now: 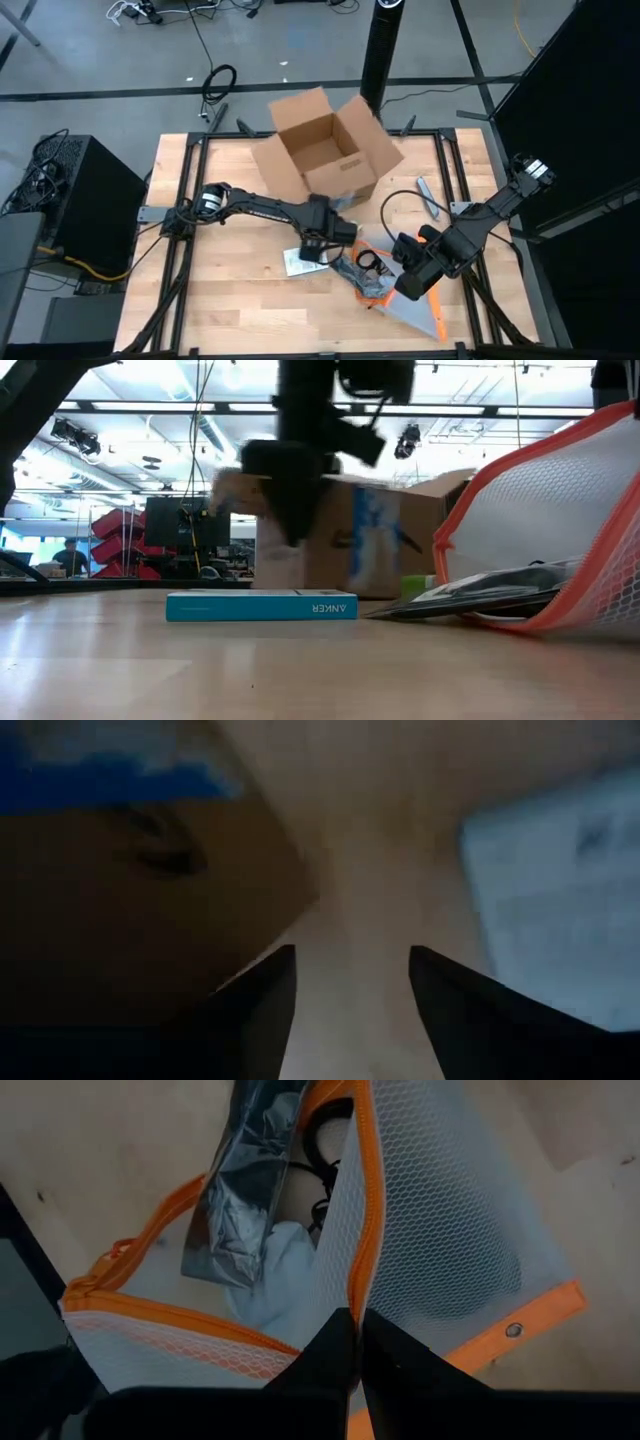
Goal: Unpack boxes
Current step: Put the green charger adapter into the transparent zip bag
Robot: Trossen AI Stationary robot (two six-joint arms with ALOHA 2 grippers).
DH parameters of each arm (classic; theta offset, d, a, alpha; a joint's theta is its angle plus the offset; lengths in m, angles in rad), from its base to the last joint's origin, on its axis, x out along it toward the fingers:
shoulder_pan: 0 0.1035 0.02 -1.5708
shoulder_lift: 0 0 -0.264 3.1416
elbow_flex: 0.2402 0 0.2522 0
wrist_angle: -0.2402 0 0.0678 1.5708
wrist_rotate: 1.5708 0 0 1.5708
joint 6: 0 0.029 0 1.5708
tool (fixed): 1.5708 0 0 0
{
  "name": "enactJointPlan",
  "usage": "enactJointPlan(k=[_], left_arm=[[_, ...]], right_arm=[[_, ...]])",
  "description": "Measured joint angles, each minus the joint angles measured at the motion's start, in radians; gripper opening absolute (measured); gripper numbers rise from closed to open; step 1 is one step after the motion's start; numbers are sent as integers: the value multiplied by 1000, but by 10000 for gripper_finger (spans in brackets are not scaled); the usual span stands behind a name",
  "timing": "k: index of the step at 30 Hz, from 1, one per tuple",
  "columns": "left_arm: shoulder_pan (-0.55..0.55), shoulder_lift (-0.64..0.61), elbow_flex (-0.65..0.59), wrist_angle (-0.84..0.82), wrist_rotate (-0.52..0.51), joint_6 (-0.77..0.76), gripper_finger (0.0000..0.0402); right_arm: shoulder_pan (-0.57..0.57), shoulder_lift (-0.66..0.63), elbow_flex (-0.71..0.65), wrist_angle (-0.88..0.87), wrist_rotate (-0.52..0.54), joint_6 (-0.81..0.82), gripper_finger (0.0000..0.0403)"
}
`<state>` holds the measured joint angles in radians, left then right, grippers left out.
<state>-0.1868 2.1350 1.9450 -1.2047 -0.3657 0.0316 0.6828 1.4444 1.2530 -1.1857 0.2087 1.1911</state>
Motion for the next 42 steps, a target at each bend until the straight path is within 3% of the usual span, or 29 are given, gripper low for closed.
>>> enactJointPlan(k=[11,12,17,22,26,42], left_arm=[[-149,-180,0,-153,31,-239,176],[-160,-194,0,-112,35,-243,175],[-143,-151,-1,283,19,-84,169],[-86,-35,-4,447,12,121,171],[-45,18,-4,516,12,303,184],[140,123,-2,530,204,666,213]], right_arm=[[42,0,0,-12,-1,8,0],[46,-2,0,-26,-1,8,0],[48,-4,0,-54,-17,-19,0],[48,-4,0,-25,-34,-41,0],[47,-4,0,-24,-50,-19,0],[33,-2,0,73,-70,98,0]])
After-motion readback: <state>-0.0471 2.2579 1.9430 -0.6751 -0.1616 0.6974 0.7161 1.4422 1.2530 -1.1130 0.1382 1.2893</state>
